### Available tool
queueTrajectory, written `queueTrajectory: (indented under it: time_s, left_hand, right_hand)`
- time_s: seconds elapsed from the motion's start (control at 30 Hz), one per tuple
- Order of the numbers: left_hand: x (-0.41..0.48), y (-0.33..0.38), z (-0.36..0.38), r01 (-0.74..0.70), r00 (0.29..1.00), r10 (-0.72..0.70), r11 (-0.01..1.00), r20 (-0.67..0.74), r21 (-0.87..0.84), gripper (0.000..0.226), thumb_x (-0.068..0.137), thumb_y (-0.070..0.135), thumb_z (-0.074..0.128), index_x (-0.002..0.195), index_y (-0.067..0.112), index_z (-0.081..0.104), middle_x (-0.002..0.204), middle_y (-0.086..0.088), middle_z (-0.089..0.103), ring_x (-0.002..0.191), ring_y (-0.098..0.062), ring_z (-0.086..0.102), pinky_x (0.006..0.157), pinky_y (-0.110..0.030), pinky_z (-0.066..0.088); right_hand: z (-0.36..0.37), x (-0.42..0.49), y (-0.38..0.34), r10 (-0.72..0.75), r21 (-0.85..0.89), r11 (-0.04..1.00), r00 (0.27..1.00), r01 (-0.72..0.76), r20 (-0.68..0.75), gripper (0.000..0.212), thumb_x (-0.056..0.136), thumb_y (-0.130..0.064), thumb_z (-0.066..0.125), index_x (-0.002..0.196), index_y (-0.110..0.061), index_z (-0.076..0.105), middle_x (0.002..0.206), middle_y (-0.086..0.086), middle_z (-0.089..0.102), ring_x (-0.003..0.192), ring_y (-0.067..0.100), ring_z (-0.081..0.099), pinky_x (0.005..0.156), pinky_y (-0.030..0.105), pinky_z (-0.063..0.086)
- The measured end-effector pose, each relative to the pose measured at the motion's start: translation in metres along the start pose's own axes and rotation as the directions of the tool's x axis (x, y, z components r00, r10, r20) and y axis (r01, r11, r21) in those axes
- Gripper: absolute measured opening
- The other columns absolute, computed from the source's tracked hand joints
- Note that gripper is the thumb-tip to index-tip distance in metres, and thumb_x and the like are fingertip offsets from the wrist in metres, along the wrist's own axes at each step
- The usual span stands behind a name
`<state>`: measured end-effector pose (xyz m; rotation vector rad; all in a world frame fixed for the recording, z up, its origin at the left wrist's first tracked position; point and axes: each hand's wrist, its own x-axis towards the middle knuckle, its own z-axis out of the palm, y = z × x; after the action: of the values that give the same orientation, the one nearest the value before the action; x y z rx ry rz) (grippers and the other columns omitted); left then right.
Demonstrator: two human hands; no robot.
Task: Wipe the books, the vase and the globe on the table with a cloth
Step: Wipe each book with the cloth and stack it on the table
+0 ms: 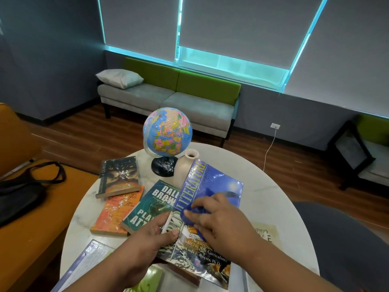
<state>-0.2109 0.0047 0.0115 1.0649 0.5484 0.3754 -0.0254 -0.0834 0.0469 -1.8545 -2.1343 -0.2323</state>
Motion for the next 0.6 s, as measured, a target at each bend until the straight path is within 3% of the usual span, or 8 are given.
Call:
queueTrajectory:
  time_s: [0.07,0.23,0.3,0.37,0.43,0.6]
  left_hand:
    - [0.000,-0.001,-0.001,-0.003,1.000,0.003,1.000,0.009,0.000,0.050,0.078,0.013,0.068,0.127,0.010,0.058,0.123,-0.020,0.064,0.114,-0.039,0.060,0.101,-0.049,0.045]
    - [0.001,0.005,0.000,0.021,0.999,-0.022,1.000,0.025,0.009,0.043,0.081,0.013,0.069,0.123,0.016,0.062,0.119,-0.015,0.067,0.106,-0.033,0.066,0.082,-0.039,0.055]
    - [0.002,0.004,0.000,0.023,0.999,-0.023,1.000,0.027,0.000,0.045,0.079,0.011,0.070,0.123,0.016,0.062,0.117,-0.017,0.067,0.101,-0.032,0.067,0.078,-0.037,0.055]
    - [0.001,0.004,0.001,0.009,0.999,-0.009,1.000,0.033,0.007,0.051,0.077,0.011,0.068,0.127,0.012,0.059,0.119,-0.020,0.066,0.105,-0.033,0.065,0.085,-0.038,0.054]
    - [0.001,0.003,0.001,-0.001,0.999,0.001,1.000,0.034,0.008,0.051,0.076,0.010,0.066,0.126,0.012,0.059,0.119,-0.018,0.066,0.106,-0.031,0.065,0.087,-0.035,0.054]
    - [-0.002,0.005,0.002,-0.003,0.999,0.002,1.000,0.040,0.023,0.048,0.078,0.011,0.067,0.125,0.014,0.059,0.120,-0.012,0.068,0.110,-0.029,0.065,0.088,-0.034,0.052]
  right_hand:
    - [-0.002,0.001,0.001,-0.049,0.003,0.999,0.999,0.049,0.020,0.033,0.088,-0.039,0.047,0.114,-0.037,0.067,0.111,-0.014,0.061,0.083,0.018,0.055,0.058,0.025,0.049]
    - [0.001,0.011,0.018,0.170,-0.019,0.985,0.977,-0.174,-0.127,0.031,0.085,-0.034,0.054,0.112,-0.034,0.070,0.109,-0.011,0.062,0.083,0.022,0.056,0.053,0.033,0.054]
    - [0.002,0.009,0.006,0.065,-0.020,0.997,0.992,-0.068,-0.108,0.032,0.086,-0.035,0.051,0.111,-0.032,0.071,0.109,-0.010,0.063,0.081,0.021,0.056,0.058,0.030,0.053]
    - [0.001,0.005,-0.008,-0.047,0.014,0.999,0.998,0.048,-0.050,0.033,0.088,-0.036,0.047,0.111,-0.033,0.071,0.108,-0.010,0.064,0.080,0.020,0.055,0.062,0.024,0.048]
    - [0.001,0.004,-0.008,-0.049,0.026,0.998,0.998,0.050,-0.030,0.033,0.089,-0.038,0.046,0.112,-0.035,0.070,0.110,-0.011,0.063,0.081,0.019,0.055,0.063,0.023,0.048]
    - [0.003,0.010,0.029,0.278,-0.018,0.958,0.945,-0.285,-0.171,0.032,0.085,-0.033,0.054,0.112,-0.034,0.070,0.110,-0.009,0.062,0.089,0.025,0.056,0.059,0.033,0.055]
